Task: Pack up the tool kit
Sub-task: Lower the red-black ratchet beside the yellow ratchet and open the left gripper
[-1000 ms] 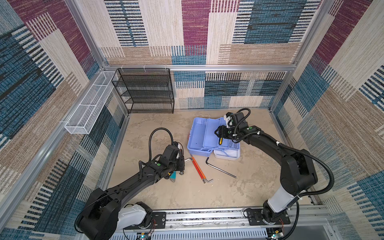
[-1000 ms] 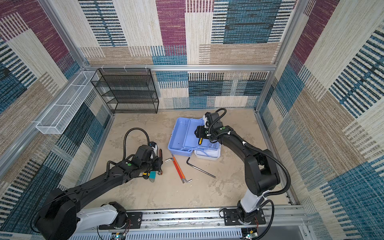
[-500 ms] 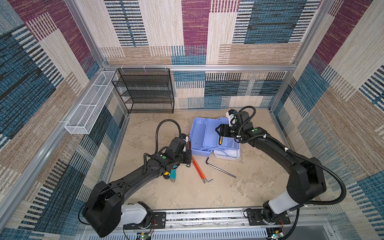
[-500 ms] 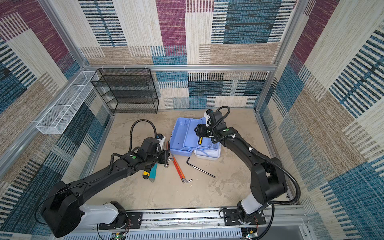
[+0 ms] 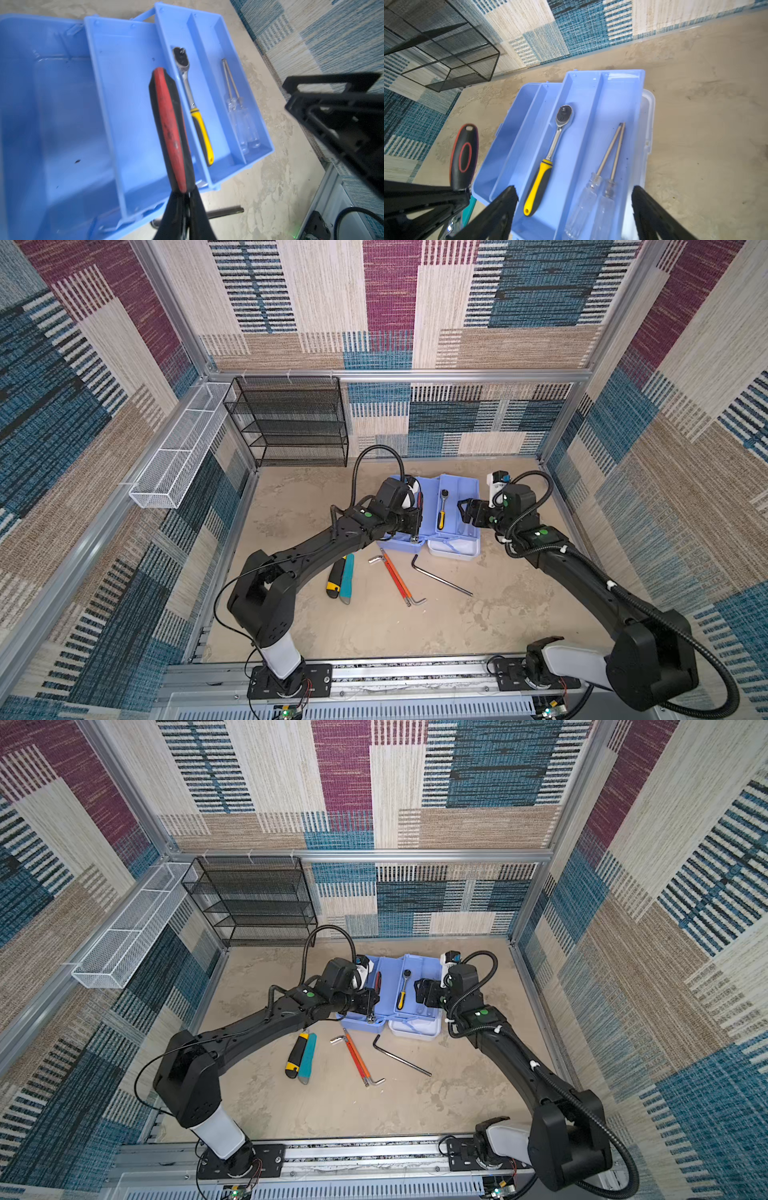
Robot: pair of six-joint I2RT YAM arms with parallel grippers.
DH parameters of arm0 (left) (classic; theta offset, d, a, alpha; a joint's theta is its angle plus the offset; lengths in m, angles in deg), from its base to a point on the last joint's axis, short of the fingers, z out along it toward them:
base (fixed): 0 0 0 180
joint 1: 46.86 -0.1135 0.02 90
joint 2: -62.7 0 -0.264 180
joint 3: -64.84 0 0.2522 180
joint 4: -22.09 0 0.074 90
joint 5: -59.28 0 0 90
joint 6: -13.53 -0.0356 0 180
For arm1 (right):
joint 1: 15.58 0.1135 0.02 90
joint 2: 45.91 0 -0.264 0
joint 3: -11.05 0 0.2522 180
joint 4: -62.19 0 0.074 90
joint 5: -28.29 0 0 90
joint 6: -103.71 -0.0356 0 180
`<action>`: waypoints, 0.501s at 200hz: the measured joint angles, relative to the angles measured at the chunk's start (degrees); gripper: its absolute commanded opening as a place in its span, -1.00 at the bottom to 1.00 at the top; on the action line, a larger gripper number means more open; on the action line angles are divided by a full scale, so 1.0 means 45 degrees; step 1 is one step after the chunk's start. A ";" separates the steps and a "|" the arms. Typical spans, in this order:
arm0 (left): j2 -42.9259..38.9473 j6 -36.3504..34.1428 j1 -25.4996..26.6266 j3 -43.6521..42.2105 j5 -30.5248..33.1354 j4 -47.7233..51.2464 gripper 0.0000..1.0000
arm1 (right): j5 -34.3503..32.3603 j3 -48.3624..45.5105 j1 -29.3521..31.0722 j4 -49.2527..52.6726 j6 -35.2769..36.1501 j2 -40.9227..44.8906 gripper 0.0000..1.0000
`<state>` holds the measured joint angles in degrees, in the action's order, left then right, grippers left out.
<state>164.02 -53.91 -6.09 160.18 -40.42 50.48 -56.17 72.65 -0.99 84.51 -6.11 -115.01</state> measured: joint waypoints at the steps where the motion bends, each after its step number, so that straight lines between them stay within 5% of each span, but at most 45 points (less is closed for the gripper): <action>1: 0.0068 -0.0005 0.0005 0.0087 -0.0034 0.0000 -1.00 | 0.0000 -0.0058 -0.0019 -0.0015 0.0005 0.0044 0.80; 100: 0.4386 0.0024 0.0486 0.5319 -0.2098 0.0709 -1.00 | -0.0617 -0.2754 -0.0680 -0.1530 -0.0024 0.1705 0.87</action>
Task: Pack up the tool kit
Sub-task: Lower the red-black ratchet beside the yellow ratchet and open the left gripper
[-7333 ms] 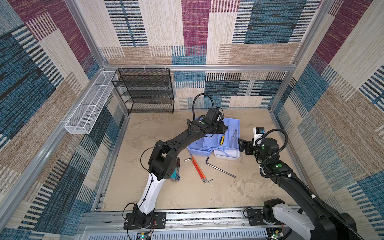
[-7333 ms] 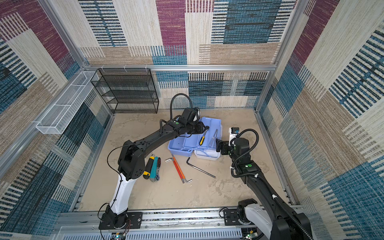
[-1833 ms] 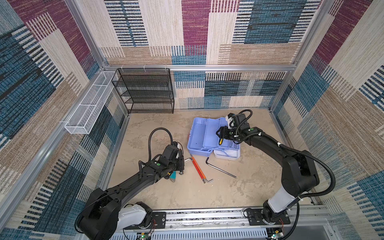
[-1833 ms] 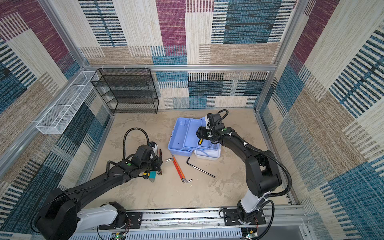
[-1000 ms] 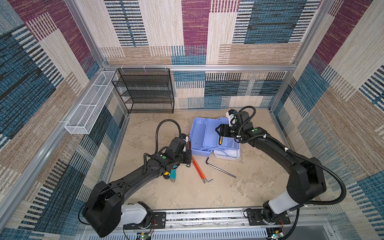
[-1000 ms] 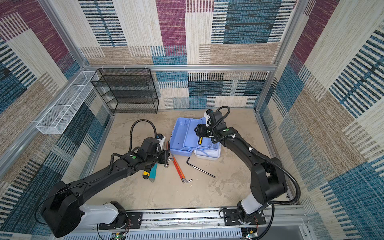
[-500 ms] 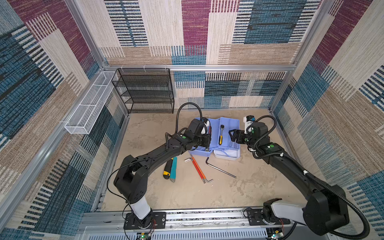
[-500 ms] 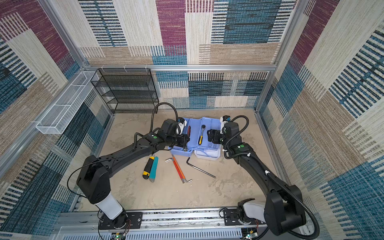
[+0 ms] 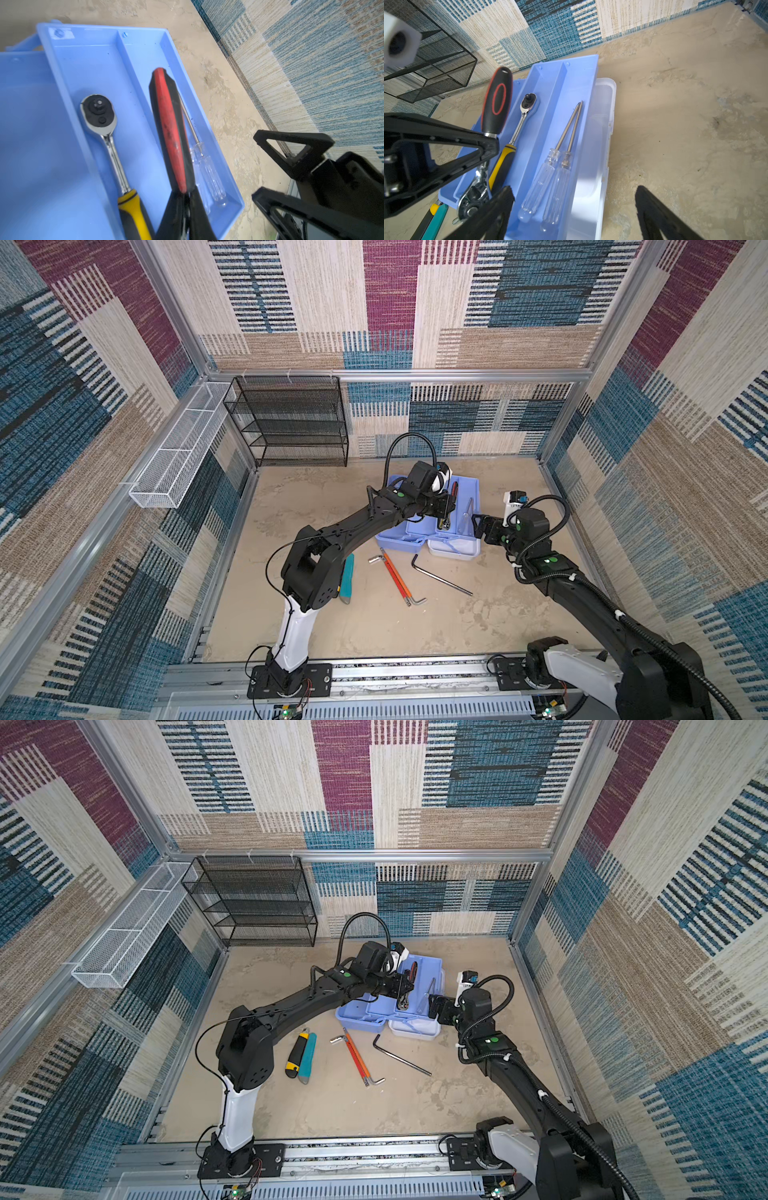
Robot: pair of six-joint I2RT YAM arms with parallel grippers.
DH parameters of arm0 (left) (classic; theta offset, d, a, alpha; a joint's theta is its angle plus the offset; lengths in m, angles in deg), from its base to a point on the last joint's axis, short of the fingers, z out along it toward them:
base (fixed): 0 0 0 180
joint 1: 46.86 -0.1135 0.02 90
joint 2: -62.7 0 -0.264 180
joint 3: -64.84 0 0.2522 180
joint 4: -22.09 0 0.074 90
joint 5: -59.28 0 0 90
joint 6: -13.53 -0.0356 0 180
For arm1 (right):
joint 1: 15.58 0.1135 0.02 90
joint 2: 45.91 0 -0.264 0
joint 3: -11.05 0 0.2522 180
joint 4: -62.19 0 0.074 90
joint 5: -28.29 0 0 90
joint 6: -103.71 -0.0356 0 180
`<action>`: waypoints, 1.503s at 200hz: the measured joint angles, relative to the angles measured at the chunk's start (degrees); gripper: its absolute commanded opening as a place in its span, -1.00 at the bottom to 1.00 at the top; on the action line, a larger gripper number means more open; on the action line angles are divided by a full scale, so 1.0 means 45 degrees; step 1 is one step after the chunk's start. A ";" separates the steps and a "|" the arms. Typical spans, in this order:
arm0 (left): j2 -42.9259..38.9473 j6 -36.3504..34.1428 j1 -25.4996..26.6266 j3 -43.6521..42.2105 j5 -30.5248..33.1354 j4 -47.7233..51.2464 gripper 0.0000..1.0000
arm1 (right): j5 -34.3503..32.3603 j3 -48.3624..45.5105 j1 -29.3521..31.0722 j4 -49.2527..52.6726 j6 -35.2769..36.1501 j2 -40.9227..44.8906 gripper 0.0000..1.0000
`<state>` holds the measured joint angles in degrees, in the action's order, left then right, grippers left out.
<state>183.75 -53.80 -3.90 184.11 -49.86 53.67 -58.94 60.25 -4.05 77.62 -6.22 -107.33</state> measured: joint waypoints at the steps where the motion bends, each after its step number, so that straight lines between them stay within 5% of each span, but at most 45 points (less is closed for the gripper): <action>1: 0.0029 0.0005 0.0000 0.0034 -0.0005 0.0005 -1.00 | 0.0000 0.0000 0.0000 -0.0005 -0.0005 0.0000 0.87; 122: 0.1651 0.0427 0.0058 0.2079 0.0695 0.1661 -1.00 | 0.0044 -0.0306 -0.0155 -0.0194 -0.0029 0.0374 0.89; 183: 0.1651 0.0636 0.0039 0.2103 0.1088 0.1938 -0.29 | 0.0049 -0.0306 -0.0165 -0.0189 -0.0029 0.0253 0.89; 300: -0.0029 0.0636 0.0063 0.1049 0.0704 0.1870 0.05 | 0.0631 -0.0389 -0.0165 -0.0199 0.0437 0.0350 0.88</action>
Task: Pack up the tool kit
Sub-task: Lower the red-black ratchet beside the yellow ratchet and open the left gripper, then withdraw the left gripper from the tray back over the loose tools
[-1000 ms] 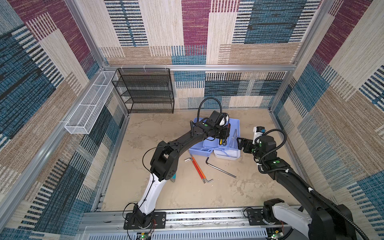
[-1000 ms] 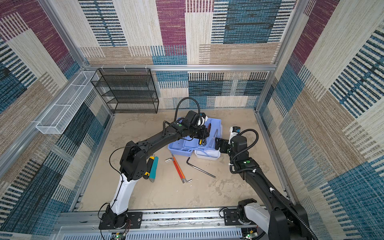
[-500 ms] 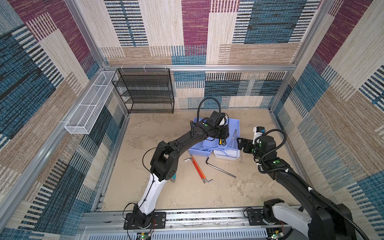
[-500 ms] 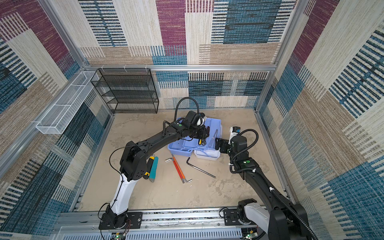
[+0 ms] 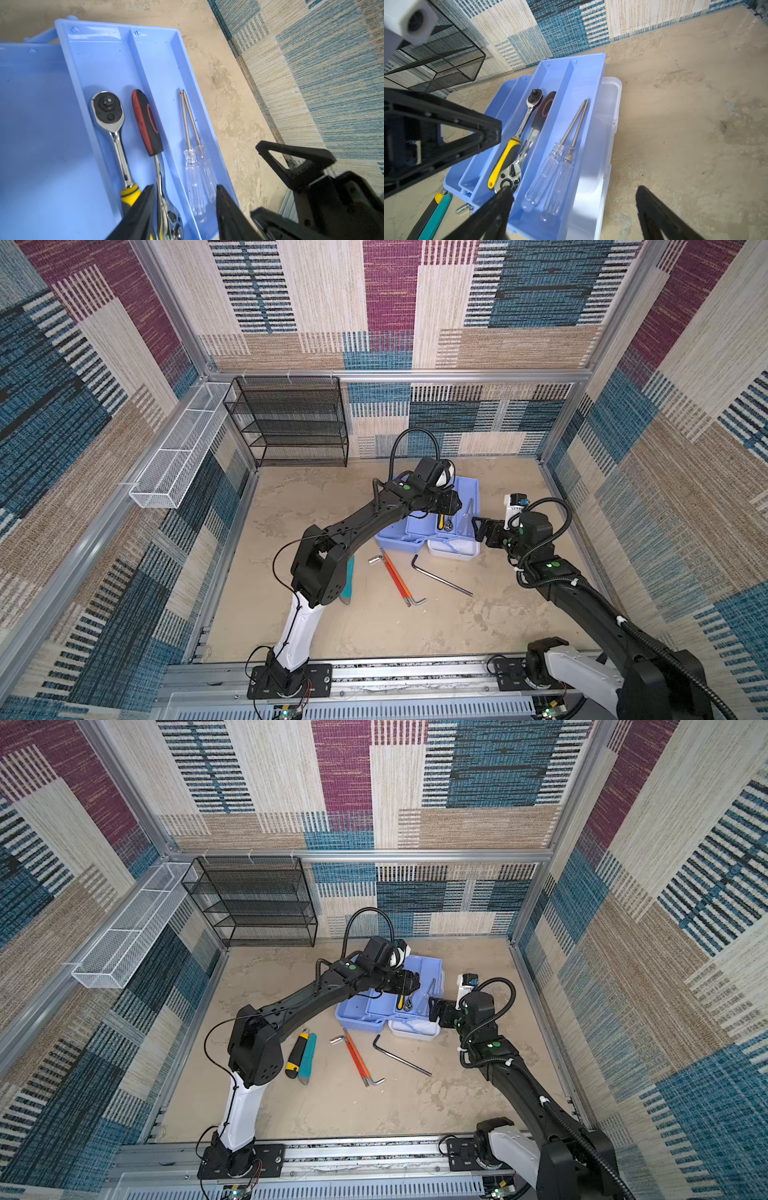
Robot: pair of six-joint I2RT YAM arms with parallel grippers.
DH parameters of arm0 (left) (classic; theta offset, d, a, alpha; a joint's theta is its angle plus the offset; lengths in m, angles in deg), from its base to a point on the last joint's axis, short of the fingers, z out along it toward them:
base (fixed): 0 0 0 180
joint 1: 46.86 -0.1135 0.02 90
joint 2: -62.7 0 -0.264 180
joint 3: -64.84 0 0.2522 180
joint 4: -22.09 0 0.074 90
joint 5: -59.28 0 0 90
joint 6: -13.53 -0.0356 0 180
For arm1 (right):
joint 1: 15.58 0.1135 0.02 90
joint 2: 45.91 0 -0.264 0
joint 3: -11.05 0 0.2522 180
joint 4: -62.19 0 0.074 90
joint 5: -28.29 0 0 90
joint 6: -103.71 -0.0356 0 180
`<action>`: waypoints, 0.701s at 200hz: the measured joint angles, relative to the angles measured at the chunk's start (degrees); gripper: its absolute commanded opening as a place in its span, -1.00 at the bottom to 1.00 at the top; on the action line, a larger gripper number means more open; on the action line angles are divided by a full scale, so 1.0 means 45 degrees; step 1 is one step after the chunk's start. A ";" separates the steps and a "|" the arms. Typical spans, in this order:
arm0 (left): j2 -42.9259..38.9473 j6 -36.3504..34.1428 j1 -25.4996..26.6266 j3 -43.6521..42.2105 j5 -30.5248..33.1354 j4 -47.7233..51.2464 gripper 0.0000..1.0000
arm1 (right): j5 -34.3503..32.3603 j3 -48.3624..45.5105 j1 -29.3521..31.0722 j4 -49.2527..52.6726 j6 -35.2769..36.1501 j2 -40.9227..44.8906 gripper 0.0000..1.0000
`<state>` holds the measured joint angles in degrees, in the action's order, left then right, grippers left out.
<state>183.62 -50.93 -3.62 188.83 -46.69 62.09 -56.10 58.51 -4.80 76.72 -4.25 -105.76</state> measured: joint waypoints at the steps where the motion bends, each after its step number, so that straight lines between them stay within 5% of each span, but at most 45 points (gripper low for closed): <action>1: -0.0024 0.0000 0.0000 -0.0034 0.0005 -0.0005 0.05 | 0.0005 0.0000 0.0000 0.0000 0.0000 0.0000 0.88; 51: -0.2327 -0.0063 -0.0170 -0.3016 0.0520 -0.0670 0.10 | 0.0301 0.0000 0.0000 -0.0019 0.0160 -0.0039 0.85; 140: -0.6853 -0.0146 -0.1083 -0.9243 0.2531 -0.1666 0.57 | 0.2161 0.0039 0.0627 -0.0330 0.0782 -0.0078 0.51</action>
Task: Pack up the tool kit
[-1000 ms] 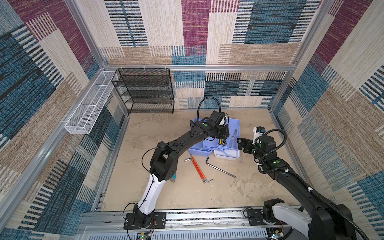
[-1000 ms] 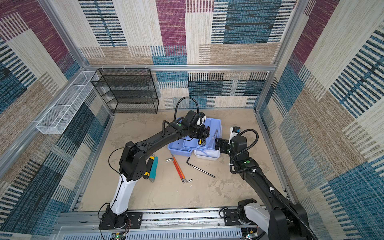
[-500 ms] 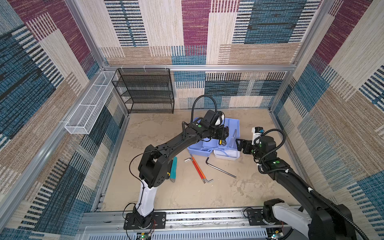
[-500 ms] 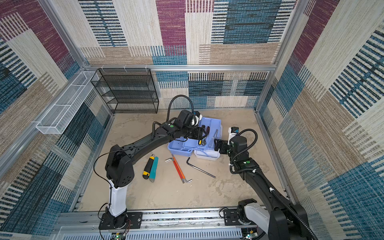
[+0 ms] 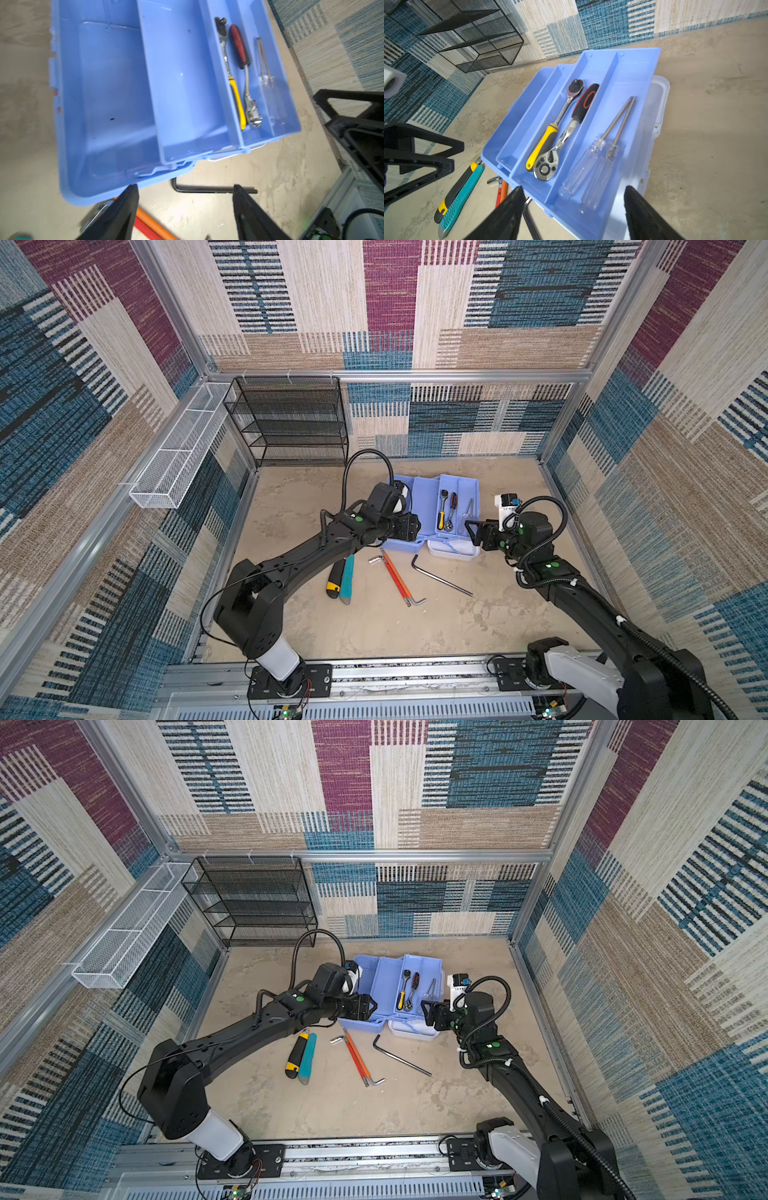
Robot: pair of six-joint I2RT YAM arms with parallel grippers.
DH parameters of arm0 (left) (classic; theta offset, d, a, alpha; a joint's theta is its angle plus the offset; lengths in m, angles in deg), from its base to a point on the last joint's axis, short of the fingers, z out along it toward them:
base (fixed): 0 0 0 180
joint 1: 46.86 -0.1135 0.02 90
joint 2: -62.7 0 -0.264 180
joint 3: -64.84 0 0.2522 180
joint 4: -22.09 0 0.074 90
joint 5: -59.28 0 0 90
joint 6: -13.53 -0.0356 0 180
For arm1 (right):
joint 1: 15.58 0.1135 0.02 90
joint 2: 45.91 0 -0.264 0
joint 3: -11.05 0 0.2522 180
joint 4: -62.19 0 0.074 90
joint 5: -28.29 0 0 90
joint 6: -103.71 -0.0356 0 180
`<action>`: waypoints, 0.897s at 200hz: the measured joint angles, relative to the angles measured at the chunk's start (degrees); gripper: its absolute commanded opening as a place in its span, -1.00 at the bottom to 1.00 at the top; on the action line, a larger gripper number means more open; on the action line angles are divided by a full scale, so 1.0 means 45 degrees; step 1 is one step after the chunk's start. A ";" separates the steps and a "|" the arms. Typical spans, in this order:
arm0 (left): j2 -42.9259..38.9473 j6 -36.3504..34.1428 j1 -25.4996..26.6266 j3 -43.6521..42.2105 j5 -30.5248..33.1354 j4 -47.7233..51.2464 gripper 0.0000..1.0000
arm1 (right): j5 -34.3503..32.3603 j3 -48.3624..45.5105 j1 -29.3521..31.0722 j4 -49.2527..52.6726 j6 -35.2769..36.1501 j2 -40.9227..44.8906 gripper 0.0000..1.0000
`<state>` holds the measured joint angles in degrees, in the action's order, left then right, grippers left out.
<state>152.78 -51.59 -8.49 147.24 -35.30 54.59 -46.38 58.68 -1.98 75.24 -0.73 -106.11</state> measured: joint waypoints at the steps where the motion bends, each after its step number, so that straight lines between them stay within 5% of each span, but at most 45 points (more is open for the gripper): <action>1: -0.0049 0.0000 -0.0015 -0.0073 0.0034 0.0000 0.58 | 0.0000 0.0005 0.0019 0.0005 0.0005 0.0000 0.51; 31: -0.1122 0.0010 -0.0325 -0.1564 0.0704 -0.0049 0.78 | -0.0364 0.0277 0.1345 0.0121 0.0185 -0.0204 0.42; 93: -0.3079 0.0170 -0.1443 -0.4260 0.1729 -0.0102 0.87 | -0.2021 0.0937 0.3619 0.0180 0.0005 -0.1496 0.35; 179: -0.2448 0.0199 -0.1666 -0.5736 0.2157 0.0189 0.50 | -0.2856 0.0962 0.3983 0.0063 -0.0500 -0.1948 0.40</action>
<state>141.77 -50.69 -15.99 121.42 -25.60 55.44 -59.23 63.01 15.95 75.52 -2.98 -114.88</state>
